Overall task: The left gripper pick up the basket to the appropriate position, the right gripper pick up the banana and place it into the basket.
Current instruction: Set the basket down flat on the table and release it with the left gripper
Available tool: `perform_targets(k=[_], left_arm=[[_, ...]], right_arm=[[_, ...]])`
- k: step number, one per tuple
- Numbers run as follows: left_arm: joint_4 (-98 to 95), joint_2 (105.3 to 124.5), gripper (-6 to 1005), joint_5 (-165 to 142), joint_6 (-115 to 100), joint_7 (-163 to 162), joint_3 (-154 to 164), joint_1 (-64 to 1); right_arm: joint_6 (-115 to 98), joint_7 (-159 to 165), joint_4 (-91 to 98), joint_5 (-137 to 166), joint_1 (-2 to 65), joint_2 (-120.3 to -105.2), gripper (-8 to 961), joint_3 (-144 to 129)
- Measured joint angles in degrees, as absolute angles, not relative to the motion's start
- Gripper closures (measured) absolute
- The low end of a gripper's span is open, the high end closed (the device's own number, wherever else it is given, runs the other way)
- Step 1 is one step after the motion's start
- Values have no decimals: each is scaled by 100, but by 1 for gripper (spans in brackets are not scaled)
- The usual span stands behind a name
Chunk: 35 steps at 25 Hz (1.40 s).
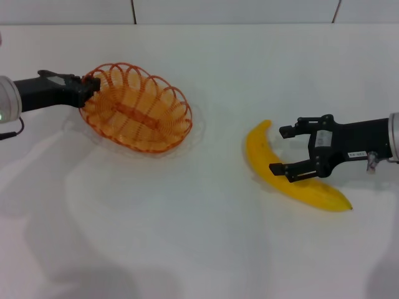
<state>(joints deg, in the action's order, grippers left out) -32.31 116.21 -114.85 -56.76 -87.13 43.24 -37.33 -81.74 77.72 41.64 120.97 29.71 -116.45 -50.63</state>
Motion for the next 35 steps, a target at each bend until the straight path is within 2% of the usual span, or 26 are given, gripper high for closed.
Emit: perform_targets(k=[35], left_arm=[[-2300,11655,831,-11237,-5005,-8412,4386,-3793]], right_arm=[[-8174,7757,3992,12103,3092,-11644,127,-5063]])
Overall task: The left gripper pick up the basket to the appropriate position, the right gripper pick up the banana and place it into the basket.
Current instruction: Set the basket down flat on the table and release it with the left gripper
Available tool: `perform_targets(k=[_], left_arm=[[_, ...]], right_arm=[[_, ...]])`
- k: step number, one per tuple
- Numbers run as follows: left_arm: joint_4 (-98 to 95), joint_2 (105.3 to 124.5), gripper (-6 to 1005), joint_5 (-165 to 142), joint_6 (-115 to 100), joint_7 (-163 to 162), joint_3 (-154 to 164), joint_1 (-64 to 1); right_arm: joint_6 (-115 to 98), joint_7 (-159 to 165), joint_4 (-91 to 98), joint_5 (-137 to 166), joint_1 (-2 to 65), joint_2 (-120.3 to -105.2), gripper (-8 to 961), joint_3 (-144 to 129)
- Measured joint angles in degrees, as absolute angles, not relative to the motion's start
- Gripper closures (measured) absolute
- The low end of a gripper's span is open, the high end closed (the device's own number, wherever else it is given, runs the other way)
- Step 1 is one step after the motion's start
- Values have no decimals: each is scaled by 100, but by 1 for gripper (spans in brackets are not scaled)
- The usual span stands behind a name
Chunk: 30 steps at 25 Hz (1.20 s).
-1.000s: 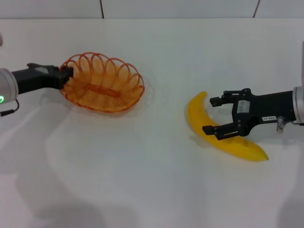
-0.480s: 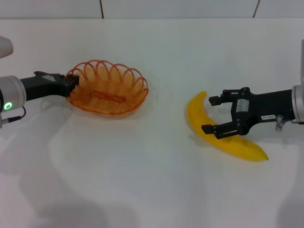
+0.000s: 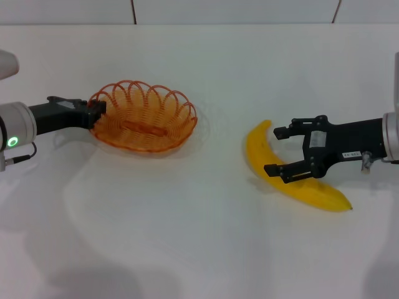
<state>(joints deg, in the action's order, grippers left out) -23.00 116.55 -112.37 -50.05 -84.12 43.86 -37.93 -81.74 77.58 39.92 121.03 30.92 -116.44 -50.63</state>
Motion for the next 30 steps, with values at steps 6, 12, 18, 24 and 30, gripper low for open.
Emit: perform_targets(k=[6,12,18,24,30], left_arm=[[-2293,11653,822,-11181,-5008,-8409,4339,-3751],[-2299,11649,813,-11051,-4993,-8327,4336,-3697],[-2287,11645,804,-10624,-5055,-7996,4354,-3591],[-2290,11645,563,-10585,-5067,-7928,4362,-3585],[-2293,11654,325,-10375,-5088,-7609,4365,-3527]], right_arm=[[-8174,7755,3972,12103,3102,-11637,128,-5063],[-8174,7744,3966,12111,3107,-11636,130,-5159],[-8115,7743,3964,12112,3111,-11643,132,-5220],[-8103,7742,3955,12111,3111,-11645,134,-5221],[-8103,7742,3954,12094,3111,-11646,136,-5221]])
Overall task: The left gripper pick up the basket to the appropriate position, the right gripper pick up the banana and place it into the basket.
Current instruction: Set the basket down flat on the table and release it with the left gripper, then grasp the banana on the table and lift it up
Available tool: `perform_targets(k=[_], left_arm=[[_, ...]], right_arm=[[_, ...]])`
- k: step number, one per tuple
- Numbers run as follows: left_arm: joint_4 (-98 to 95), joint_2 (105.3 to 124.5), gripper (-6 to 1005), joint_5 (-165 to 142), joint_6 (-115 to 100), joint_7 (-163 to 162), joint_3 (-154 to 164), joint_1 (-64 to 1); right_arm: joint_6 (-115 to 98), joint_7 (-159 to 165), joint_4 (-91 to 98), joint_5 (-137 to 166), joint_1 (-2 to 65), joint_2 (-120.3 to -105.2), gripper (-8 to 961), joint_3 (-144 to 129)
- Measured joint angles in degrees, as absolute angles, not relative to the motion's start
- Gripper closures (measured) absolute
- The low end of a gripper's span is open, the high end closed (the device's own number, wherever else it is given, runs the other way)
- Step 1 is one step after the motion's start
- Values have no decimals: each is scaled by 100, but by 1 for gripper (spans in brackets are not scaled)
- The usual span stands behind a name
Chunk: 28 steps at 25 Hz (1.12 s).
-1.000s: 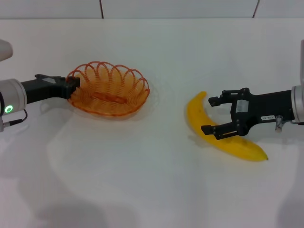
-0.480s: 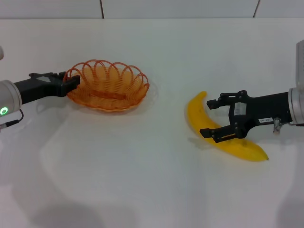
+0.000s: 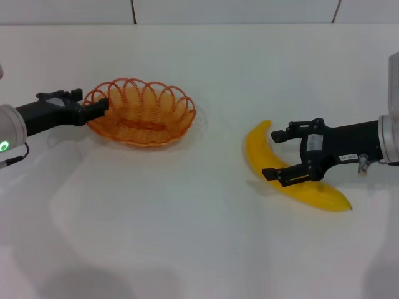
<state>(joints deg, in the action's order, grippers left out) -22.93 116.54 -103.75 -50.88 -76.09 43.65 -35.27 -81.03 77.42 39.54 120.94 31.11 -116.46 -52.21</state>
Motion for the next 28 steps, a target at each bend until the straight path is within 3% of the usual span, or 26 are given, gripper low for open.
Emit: perform_targets(k=[28], left_arm=[[-2141,11656,304,-8512,-7407,-4190,4328,-2373]], right_arm=[[-8253,8378,4509,11960,3045,-11714,144,-5681]])
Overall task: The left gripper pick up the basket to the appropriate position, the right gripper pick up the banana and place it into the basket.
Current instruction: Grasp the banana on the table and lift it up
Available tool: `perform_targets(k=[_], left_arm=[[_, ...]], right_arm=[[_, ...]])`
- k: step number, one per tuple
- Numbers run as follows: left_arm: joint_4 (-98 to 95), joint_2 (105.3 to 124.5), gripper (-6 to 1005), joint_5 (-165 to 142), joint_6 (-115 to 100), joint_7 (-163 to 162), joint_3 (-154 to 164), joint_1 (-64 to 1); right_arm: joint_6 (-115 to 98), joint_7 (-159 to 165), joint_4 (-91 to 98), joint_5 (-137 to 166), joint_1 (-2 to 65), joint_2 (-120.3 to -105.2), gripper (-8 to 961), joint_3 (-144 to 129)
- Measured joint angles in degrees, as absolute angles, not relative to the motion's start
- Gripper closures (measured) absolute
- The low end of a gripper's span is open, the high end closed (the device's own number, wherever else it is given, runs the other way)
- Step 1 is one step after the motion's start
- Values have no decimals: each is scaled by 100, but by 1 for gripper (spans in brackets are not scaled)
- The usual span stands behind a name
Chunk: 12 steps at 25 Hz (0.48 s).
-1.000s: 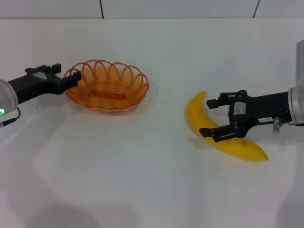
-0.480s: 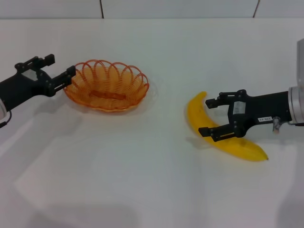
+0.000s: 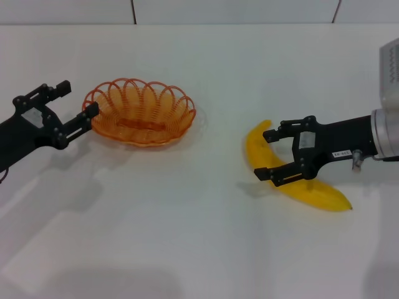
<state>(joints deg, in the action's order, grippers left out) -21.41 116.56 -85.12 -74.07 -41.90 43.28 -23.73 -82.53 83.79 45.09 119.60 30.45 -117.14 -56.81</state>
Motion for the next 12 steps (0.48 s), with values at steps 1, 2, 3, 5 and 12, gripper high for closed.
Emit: perform_targets(k=[1,2,3,5,12], left_arm=[[-2110,11656,304,-8500,-7422,-4133,4324,-2369],[-2091,11655,304,-8482,-7425,-4105,4321,-2369],[-2082,11655,304,-8465,-7426,-4095,4321,-2369],[-2068,11654,304,-8448,-7412,-4120,4321,-2380],[-1990,11651,304,-8453,-7389,-4162,4344,-2339]], right_arm=[[-8242,8480,4626,11960,3020,-11720,144,-5793],[-8225,8584,4736,11960,2996,-11725,145,-5899],[-8190,8700,4846,11960,2967,-11727,145,-6008],[-8060,8954,5069,11962,2903,-11730,146,-6247],[-7516,10019,6117,12081,2521,-11708,148,-7405]])
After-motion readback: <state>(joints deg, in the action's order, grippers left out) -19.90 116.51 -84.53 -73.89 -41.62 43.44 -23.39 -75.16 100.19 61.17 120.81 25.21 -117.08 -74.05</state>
